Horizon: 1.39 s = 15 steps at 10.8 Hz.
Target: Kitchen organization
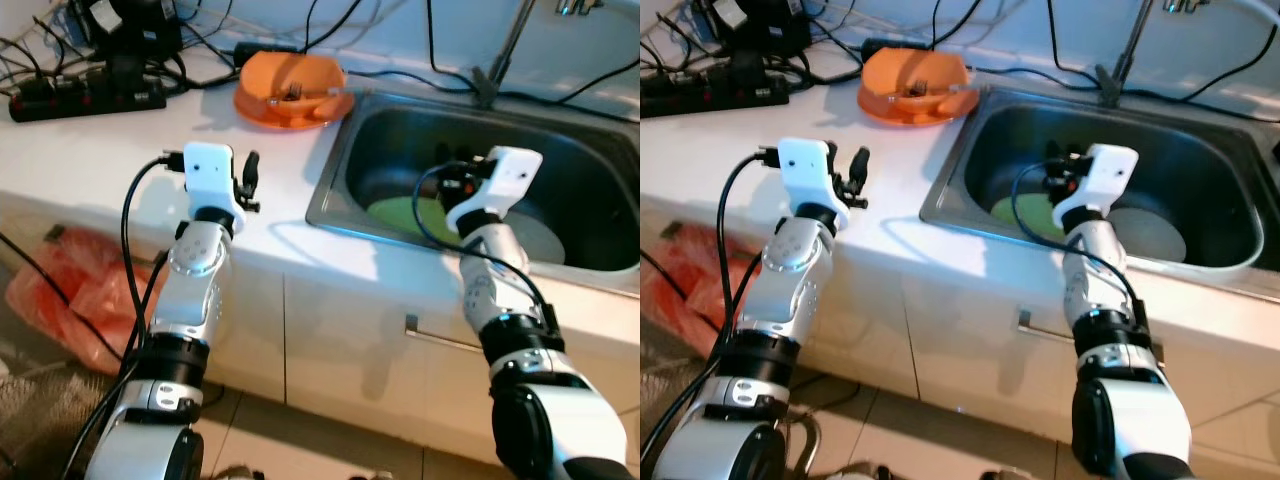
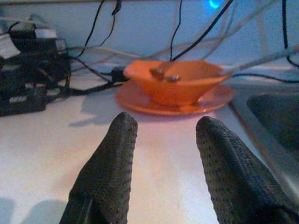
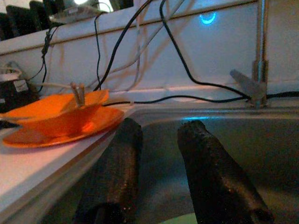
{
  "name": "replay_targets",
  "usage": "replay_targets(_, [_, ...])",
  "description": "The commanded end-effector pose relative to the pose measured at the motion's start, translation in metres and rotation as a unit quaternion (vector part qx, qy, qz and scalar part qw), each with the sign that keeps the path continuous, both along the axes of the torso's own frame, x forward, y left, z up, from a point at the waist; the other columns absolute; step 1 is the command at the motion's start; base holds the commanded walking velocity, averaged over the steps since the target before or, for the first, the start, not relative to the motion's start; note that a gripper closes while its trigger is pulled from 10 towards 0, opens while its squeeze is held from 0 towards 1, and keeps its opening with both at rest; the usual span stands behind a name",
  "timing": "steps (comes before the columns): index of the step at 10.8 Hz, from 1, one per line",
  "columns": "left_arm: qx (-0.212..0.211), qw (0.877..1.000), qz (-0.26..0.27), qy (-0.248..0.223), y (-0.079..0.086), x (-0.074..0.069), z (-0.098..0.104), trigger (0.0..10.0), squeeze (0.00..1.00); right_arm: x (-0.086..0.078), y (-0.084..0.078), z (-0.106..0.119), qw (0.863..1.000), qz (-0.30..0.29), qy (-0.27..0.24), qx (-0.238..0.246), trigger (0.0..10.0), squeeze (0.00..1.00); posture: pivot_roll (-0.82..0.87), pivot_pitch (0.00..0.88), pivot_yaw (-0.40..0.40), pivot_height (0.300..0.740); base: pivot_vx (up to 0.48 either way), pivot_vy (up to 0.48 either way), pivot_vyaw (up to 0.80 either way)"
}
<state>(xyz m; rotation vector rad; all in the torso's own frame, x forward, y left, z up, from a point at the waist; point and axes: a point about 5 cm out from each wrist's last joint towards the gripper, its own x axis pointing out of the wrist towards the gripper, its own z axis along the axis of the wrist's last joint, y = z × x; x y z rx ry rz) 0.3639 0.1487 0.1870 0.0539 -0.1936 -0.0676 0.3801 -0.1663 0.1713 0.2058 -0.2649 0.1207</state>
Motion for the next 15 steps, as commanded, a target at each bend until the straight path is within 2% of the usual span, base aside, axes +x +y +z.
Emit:
replay_targets(1, [0.002, 1.000, -0.002, -0.005, -0.0034, 0.0007, 0.0015, 10.0, 0.00, -0.0004, -0.0041, 0.0032, 1.000, -0.002, -0.006, -0.003, 10.0, 0.00, 0.07, 0.050, -0.043, 0.740, 0.300, 0.000, -0.64])
replay_targets(15, [0.006, 1.000, -0.006, -0.011, -0.0070, 0.0017, 0.0052, 10.0, 0.00, -0.0013, -0.0016, -0.0003, 1.000, 0.006, 0.001, -0.012, 10.0, 0.00, 0.07, 0.067, -0.052, 0.740, 0.298, 0.000, 0.00])
